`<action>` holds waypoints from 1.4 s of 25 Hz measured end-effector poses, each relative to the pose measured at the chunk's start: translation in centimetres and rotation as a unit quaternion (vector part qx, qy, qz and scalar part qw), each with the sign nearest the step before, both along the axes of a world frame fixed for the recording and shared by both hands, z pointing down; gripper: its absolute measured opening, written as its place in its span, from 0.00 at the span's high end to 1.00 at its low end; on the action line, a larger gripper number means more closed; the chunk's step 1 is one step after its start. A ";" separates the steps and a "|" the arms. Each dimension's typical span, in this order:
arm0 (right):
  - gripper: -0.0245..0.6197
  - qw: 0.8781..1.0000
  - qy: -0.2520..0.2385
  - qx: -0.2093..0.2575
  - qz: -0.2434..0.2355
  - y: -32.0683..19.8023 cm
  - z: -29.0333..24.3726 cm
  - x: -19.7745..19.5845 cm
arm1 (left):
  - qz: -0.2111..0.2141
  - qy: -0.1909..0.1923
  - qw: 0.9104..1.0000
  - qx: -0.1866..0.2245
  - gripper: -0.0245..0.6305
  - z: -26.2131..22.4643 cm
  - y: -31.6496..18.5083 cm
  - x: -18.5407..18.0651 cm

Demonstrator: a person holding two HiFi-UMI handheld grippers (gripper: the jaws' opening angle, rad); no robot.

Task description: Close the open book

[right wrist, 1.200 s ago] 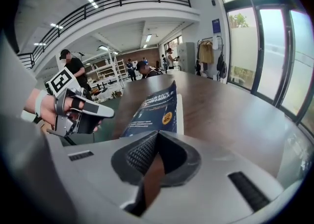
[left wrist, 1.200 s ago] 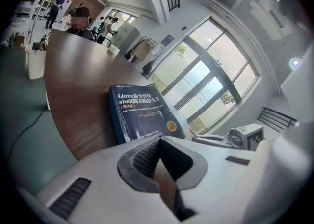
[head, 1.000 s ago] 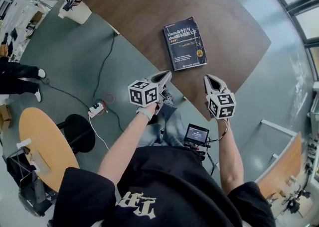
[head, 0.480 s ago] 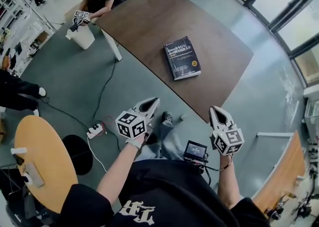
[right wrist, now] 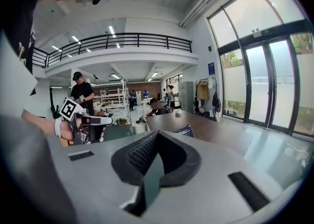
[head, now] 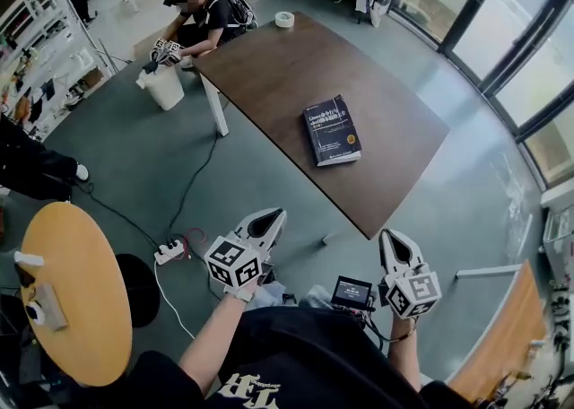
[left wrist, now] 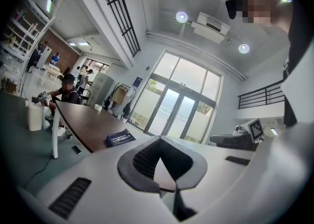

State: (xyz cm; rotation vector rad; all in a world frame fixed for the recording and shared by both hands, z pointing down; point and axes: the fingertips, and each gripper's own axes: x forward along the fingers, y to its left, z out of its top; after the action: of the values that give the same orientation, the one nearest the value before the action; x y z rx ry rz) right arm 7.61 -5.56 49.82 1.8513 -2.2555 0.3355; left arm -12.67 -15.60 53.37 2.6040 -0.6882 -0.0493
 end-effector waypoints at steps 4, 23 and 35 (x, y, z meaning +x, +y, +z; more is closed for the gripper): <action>0.98 0.999 0.015 0.014 -0.026 1.5 -1.6 -0.3 | -0.018 -0.002 1.000 0.009 0.96 -1.4 2.8 -0.1; 0.98 0.996 0.026 0.024 -0.084 24.6 2.7 4.0 | -0.077 -0.011 0.997 0.011 0.96 -0.1 26.1 5.3; 0.98 0.998 0.000 0.029 -0.053 32.8 3.8 5.8 | -0.022 -0.062 0.997 0.036 0.96 -0.7 34.2 8.7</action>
State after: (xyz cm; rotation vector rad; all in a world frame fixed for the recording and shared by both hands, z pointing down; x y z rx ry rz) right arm 13.41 27.26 53.65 1.7485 -2.3774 0.2560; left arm -3.97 18.65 52.64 2.6784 -0.8010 0.0776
